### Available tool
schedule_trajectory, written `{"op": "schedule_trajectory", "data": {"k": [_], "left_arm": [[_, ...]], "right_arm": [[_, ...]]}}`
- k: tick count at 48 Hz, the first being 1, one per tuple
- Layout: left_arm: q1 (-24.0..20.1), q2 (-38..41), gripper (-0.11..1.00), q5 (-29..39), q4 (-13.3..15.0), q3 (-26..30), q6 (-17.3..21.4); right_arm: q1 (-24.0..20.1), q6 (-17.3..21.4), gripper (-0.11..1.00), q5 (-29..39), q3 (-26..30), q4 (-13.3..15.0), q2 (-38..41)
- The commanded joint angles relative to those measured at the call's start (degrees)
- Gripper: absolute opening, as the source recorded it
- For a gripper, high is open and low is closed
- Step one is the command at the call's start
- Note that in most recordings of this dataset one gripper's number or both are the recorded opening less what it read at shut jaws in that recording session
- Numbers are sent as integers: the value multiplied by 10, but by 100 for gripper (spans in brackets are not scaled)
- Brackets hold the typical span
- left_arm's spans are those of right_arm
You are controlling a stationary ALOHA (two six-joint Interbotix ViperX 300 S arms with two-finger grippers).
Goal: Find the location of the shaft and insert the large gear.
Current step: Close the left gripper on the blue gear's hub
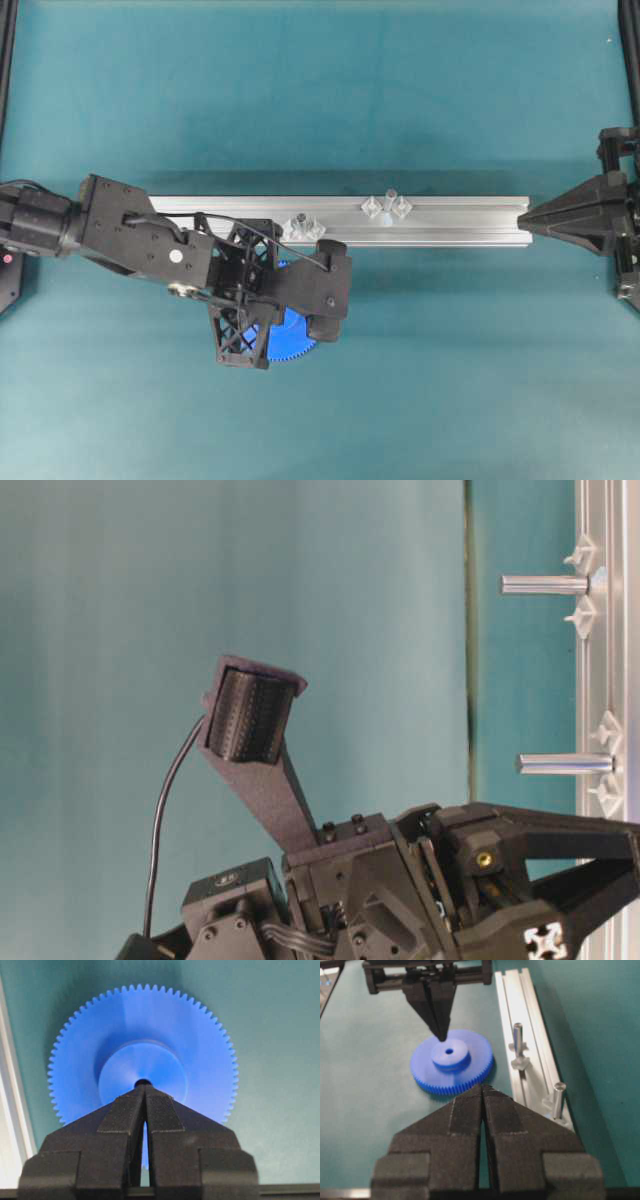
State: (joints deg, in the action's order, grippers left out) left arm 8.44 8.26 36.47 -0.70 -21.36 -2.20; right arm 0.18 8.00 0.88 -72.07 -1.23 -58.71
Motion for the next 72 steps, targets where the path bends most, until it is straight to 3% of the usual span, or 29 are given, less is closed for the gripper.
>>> {"op": "schedule_trajectory", "data": {"k": [1, 37, 49, 56, 66, 69, 72], "left_arm": [[5, -5, 1, 7, -1, 16, 1], [6, 10, 1, 36, -4, 30, 2], [6, 11, 4, 34, -4, 28, 20], [6, 11, 26, 22, -4, 25, 22], [6, 14, 85, 0, -4, 24, 14], [5, 16, 93, 4, -4, 23, 14], [6, 18, 94, 7, -4, 22, 16]], "right_arm": [[2, 5, 1, -3, 5, -1, 2], [5, 4, 1, -4, -1, -1, -6], [5, 4, 1, -3, -1, -1, -6], [5, 4, 1, -4, -3, -1, -6], [5, 4, 1, -4, -5, -1, -6], [5, 4, 1, -4, -5, -1, -6], [5, 4, 1, -4, -5, -1, -6]]}}
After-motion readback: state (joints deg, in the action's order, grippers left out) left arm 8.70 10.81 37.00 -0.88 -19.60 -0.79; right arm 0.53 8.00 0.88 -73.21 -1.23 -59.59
